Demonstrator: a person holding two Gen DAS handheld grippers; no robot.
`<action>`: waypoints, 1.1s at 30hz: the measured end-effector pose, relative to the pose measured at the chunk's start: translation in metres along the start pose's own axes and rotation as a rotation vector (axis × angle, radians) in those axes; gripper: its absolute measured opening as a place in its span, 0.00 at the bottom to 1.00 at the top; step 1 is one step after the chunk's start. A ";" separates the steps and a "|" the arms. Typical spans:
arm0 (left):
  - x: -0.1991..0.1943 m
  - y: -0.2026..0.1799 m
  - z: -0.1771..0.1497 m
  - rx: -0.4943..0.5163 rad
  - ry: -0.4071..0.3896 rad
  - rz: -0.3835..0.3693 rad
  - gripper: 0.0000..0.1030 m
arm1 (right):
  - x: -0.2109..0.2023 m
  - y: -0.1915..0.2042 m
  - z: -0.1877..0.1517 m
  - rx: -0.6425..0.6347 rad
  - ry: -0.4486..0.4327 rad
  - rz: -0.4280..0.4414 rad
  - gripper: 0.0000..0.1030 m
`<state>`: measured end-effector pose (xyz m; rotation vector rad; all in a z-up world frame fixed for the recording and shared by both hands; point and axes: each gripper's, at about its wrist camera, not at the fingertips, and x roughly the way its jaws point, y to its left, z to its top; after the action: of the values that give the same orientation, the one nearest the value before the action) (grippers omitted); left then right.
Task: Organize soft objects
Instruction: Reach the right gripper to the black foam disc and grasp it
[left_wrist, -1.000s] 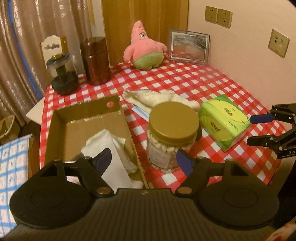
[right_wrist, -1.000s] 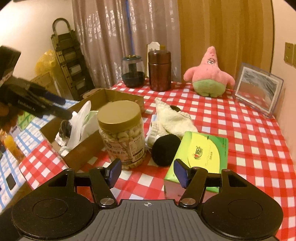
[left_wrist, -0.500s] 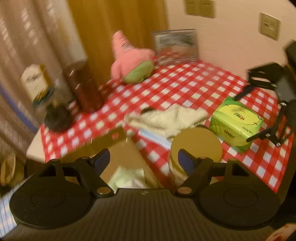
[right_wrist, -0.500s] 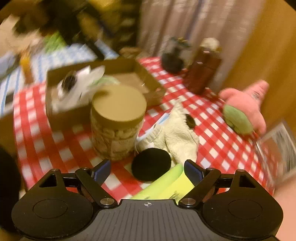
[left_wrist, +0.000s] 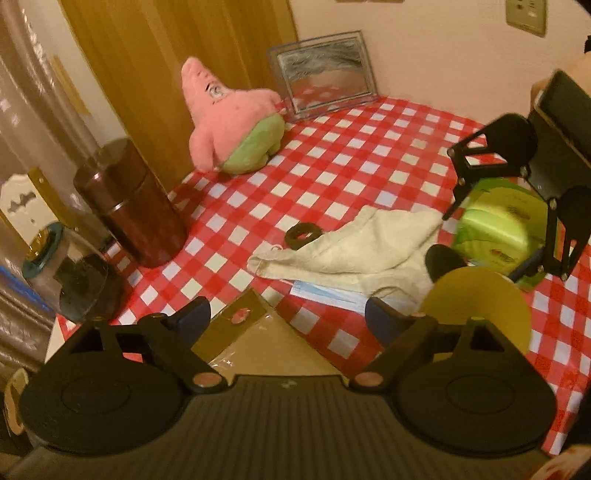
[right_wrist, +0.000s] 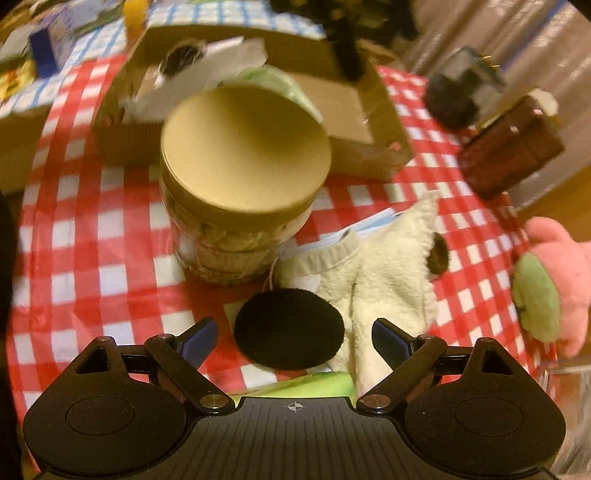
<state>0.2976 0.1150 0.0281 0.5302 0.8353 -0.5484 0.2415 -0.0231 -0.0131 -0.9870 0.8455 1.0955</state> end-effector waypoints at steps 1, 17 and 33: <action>0.004 0.002 0.000 -0.005 0.008 -0.007 0.90 | 0.005 -0.001 0.003 -0.016 0.013 0.009 0.88; 0.044 0.011 -0.011 0.005 0.016 -0.113 0.91 | 0.076 0.005 0.014 -0.261 0.181 0.082 0.92; 0.043 0.015 -0.008 -0.042 0.009 -0.095 0.91 | 0.065 -0.004 0.005 -0.222 0.153 0.044 0.73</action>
<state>0.3263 0.1207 -0.0076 0.4566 0.8820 -0.6149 0.2622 0.0016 -0.0704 -1.2548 0.8847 1.1801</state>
